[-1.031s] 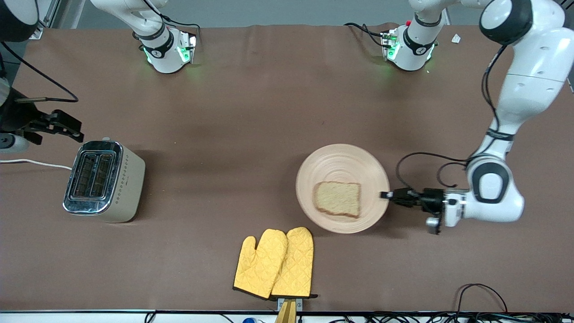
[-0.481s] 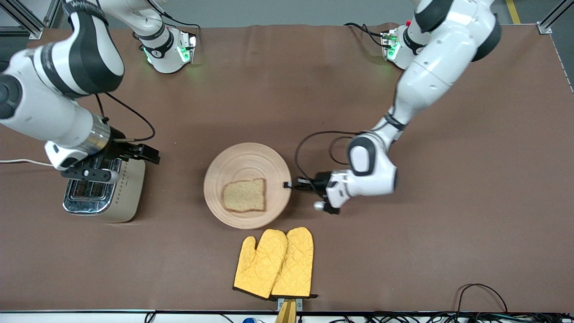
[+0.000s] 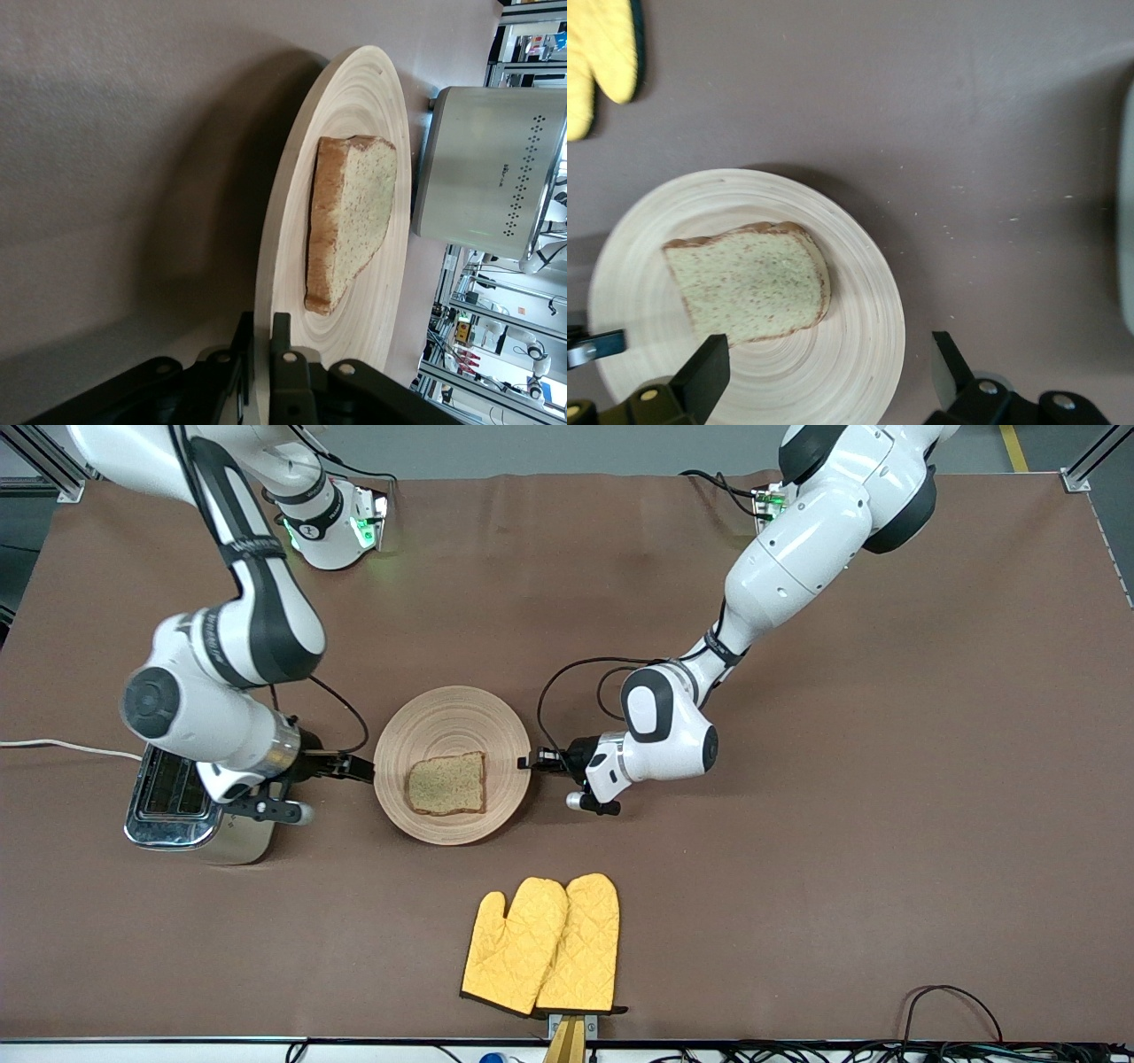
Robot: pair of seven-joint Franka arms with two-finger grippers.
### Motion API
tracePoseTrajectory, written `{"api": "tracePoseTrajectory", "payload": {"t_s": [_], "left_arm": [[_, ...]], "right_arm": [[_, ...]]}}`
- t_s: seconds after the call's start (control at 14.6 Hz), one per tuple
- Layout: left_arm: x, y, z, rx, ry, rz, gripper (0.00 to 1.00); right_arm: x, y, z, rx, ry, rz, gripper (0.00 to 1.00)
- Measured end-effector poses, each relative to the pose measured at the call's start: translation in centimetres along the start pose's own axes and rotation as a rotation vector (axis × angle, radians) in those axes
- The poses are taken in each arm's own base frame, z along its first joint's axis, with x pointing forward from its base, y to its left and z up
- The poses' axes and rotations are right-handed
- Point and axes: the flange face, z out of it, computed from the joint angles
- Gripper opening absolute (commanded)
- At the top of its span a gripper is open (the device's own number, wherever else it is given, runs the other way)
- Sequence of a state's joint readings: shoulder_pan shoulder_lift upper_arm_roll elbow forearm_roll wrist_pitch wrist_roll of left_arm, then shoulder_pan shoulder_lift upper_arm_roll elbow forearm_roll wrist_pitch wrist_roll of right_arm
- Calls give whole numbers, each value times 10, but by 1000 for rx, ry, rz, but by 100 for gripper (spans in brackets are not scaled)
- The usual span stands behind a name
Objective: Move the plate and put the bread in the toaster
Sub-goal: 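Release the plate with the left gripper while the right gripper grasps the bread, then lift the bread with the right gripper and carry it over the toaster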
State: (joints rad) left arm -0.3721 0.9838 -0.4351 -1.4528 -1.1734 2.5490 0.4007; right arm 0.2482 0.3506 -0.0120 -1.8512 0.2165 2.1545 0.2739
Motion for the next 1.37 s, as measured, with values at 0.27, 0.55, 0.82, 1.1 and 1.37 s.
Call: {"api": "tracePoseTrajectory", "payload": {"t_s": [0.27, 0.55, 0.82, 1.1, 1.37], "left_arm": [[28, -11, -37, -26, 32, -35, 100], [76, -29, -145, -32, -83, -33, 100], [98, -41, -296, 124, -174, 19, 100], [93, -28, -406, 377, -195, 135, 100], [65, 53, -482, 720, -166, 288, 100]], "right_arm": [[-23, -24, 61, -21, 2, 1, 100], [-33, -40, 109, -31, 25, -19, 91], [-32, -36, 130, -40, 23, -14, 76], [-34, -37, 138, -42, 26, -17, 45], [-36, -44, 143, -41, 38, -30, 0]]}}
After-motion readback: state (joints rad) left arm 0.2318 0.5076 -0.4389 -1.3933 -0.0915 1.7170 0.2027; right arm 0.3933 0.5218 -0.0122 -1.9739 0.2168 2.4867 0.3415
